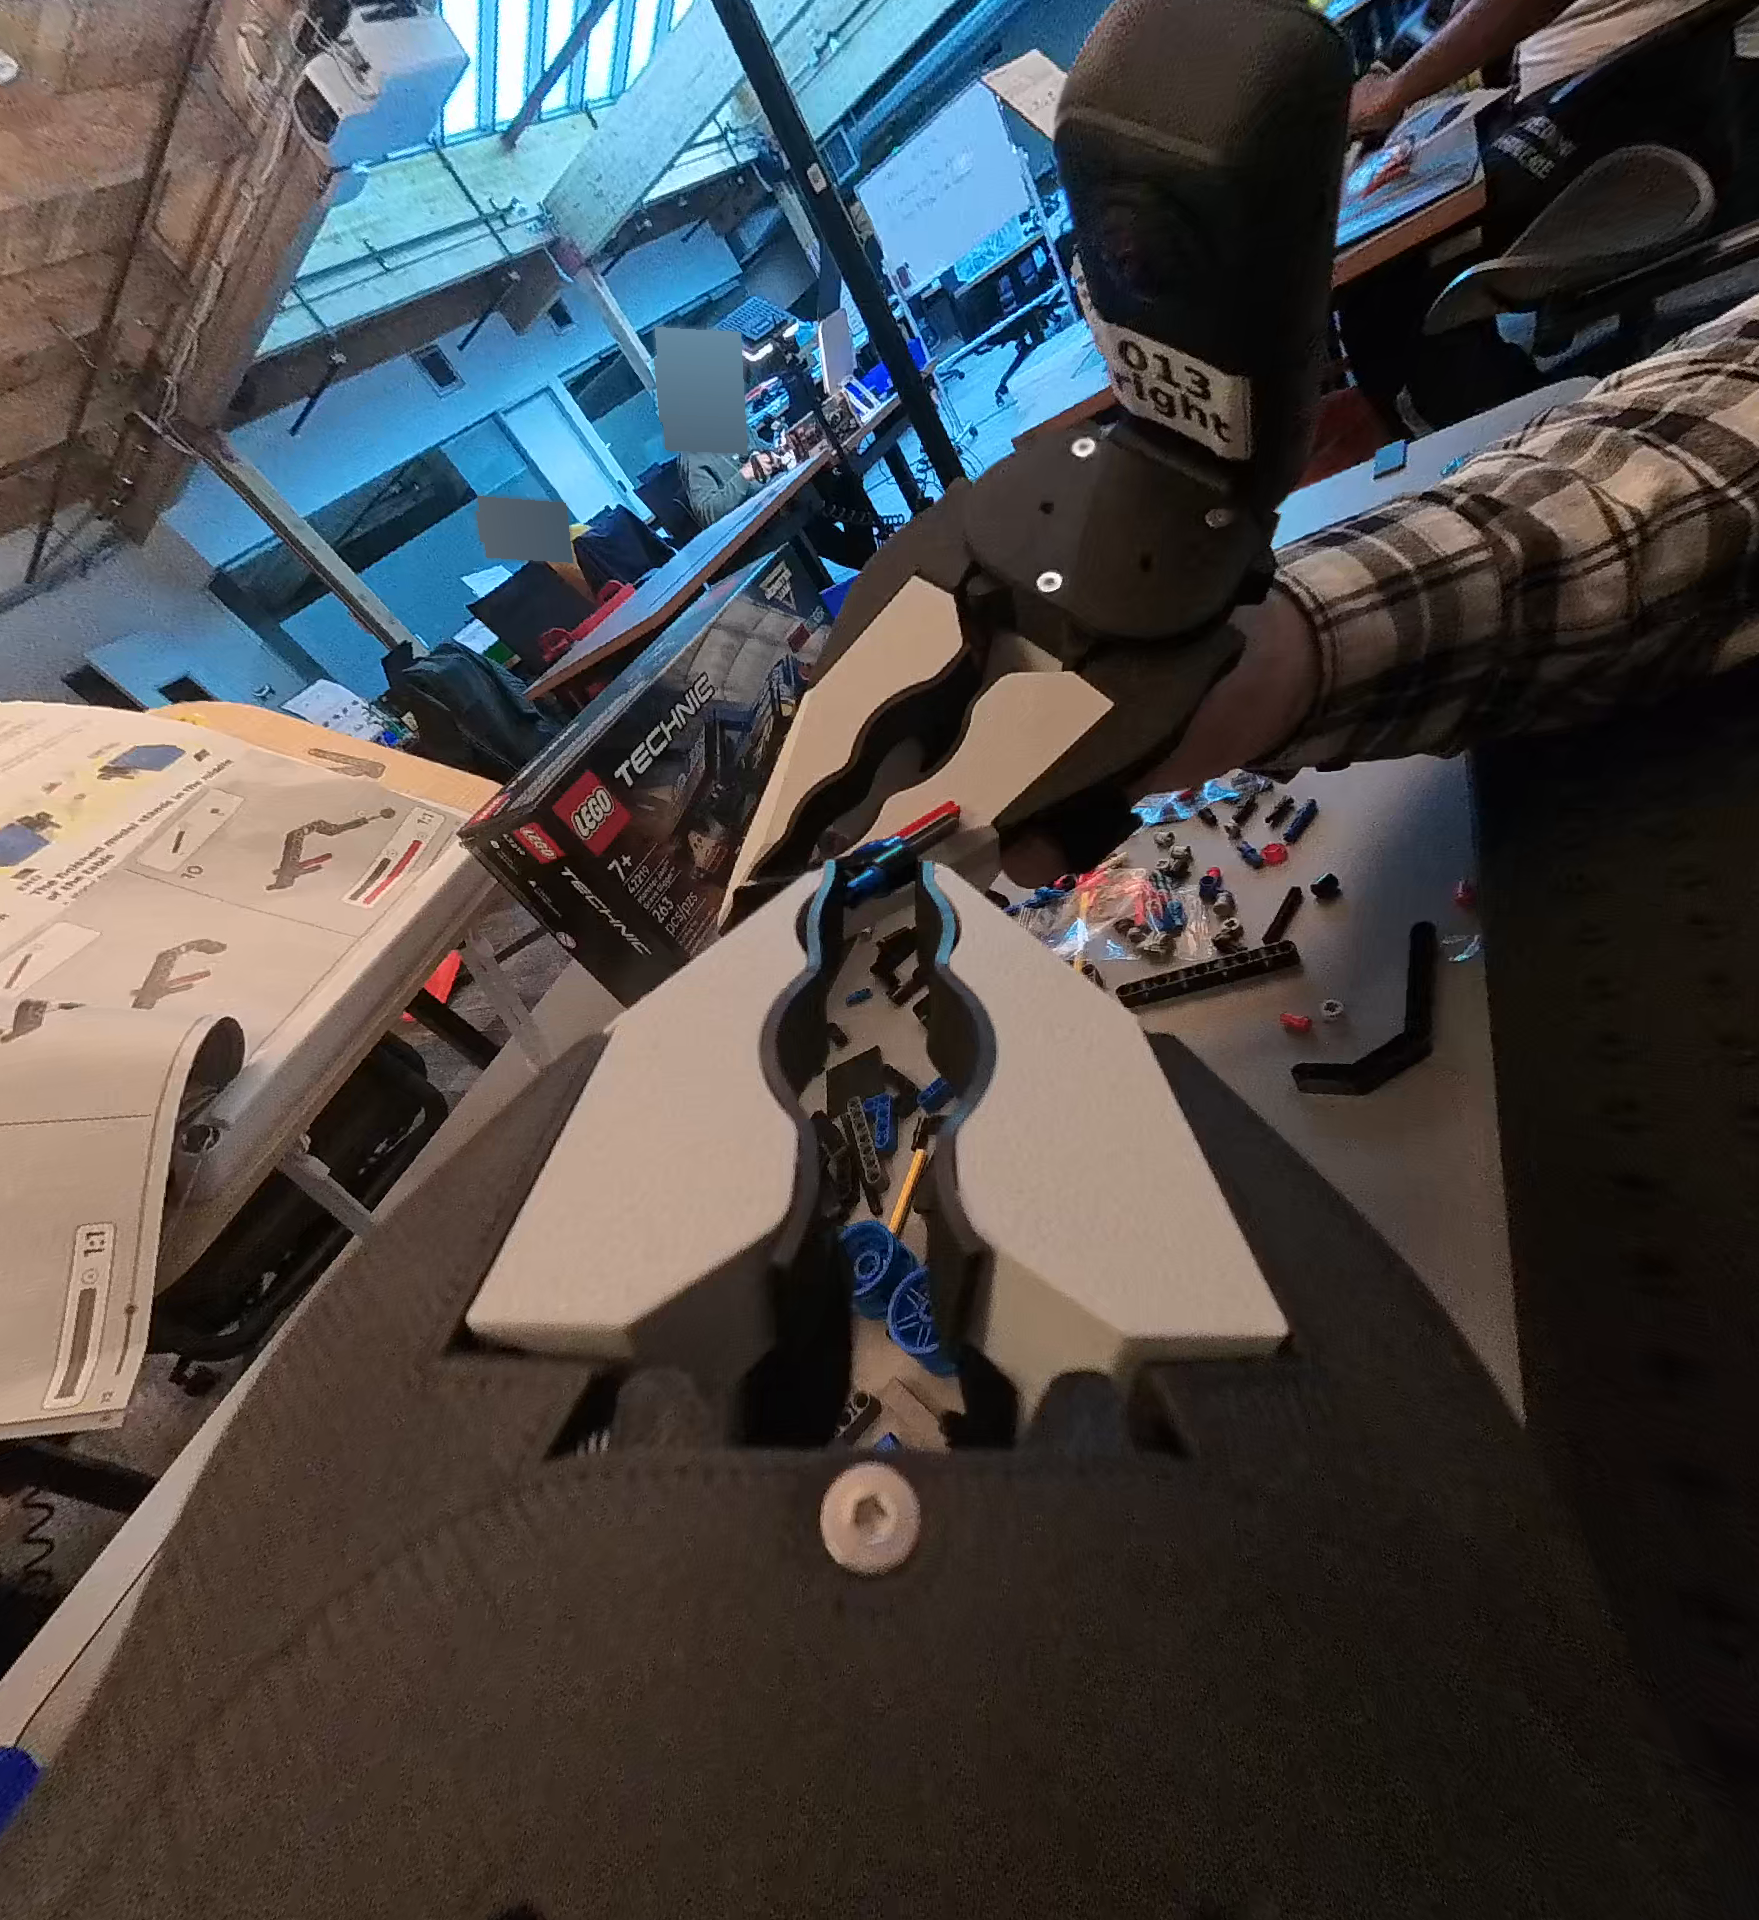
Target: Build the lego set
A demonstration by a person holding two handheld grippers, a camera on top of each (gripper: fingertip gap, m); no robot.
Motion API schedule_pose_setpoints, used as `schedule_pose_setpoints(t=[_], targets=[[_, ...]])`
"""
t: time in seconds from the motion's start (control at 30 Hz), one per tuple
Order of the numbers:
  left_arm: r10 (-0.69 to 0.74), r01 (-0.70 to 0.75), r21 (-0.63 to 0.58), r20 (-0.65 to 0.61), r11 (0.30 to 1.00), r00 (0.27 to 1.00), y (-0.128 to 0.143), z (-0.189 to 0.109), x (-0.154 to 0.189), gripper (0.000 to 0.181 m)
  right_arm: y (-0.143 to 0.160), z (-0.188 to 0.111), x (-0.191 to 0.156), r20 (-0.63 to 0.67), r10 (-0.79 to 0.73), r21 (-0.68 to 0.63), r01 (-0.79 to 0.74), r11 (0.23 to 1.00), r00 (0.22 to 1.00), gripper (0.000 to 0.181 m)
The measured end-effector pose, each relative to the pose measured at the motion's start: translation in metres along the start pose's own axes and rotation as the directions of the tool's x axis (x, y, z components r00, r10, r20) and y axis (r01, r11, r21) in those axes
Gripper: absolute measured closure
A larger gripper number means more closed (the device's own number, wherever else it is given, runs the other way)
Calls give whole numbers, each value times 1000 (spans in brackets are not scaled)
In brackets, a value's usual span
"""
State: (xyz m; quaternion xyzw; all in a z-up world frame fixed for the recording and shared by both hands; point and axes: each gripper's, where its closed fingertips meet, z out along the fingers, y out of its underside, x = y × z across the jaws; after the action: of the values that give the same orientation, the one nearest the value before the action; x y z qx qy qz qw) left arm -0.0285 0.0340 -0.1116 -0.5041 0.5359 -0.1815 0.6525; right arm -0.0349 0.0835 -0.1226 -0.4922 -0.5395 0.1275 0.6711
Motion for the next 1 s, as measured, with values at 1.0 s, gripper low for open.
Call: schedule_pose_setpoints(t=[1.0], targets=[[-319,422,140,-459,896,829,-19,-16,38,173,-34,-46,-69,635,98,138,-238,961,766,176]])
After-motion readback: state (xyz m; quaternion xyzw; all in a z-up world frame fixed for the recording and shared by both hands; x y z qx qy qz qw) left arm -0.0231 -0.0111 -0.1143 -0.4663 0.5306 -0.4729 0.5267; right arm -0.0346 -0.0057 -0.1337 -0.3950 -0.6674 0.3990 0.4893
